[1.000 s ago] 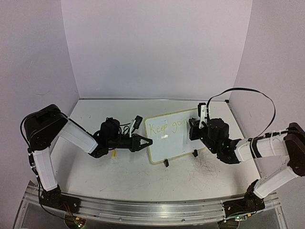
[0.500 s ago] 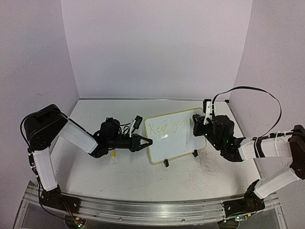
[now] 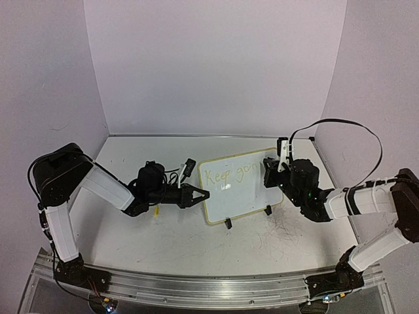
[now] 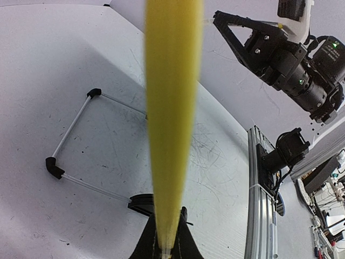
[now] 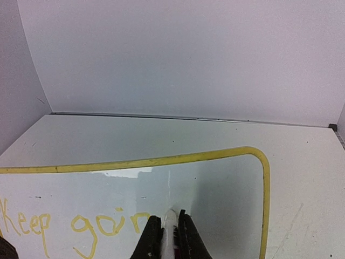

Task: Write a sentence on the whiteboard

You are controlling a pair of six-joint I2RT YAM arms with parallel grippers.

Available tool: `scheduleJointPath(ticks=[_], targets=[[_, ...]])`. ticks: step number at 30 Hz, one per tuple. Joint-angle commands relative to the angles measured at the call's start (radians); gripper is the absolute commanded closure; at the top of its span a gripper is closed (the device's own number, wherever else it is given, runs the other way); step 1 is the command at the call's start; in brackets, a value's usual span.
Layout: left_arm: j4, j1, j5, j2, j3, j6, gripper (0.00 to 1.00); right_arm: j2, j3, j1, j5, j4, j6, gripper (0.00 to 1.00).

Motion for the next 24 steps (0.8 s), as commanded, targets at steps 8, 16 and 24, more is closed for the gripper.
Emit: scheduleJointPath(ticks=[8, 16, 24], targets=[[-0.047, 0.0, -0.014, -0.034, 0.022, 0.017, 1.0, 0.008, -0.007, 0.0, -0.039, 0.022, 0.008, 1.0], [-0.049, 0.0, -0.015, -0.041, 0.016, 0.017, 1.0, 0.006, -0.034, 0.004, -0.025, -0.012, 0.057, 1.0], [-0.05, 0.0, -0.016, -0.047, 0.008, 0.017, 1.0, 0.002, -0.029, 0.004, 0.015, -0.019, 0.051, 1.0]])
